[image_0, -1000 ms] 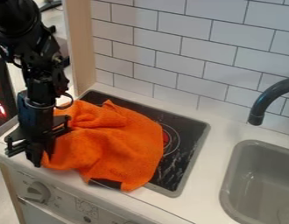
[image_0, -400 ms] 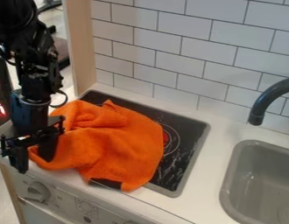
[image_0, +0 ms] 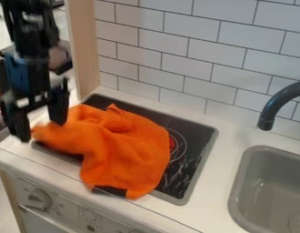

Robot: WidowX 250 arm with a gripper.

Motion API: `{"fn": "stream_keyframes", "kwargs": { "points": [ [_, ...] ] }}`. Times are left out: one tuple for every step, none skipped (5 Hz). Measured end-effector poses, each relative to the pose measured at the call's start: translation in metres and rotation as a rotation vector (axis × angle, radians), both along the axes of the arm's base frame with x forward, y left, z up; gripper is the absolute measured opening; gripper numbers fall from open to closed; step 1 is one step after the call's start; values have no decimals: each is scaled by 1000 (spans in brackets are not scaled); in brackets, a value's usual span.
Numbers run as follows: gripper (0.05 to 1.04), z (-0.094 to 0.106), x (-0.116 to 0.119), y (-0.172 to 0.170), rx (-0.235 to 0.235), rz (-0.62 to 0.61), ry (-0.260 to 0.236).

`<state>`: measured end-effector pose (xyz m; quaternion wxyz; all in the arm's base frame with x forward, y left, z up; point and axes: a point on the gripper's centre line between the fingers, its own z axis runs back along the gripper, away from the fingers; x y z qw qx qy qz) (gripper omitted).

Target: Unfold the cloth from the left to right

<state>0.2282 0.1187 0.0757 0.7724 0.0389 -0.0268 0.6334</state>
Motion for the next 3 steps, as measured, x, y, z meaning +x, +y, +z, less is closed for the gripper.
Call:
{"fn": "stream_keyframes", "kwargs": {
  "points": [
    [999,28,1,-4,-1,5,-45],
    [999,45,4,-9,-25,-6,-83],
    [999,51,10,-15,-36,-50,-96]
  ]
}}
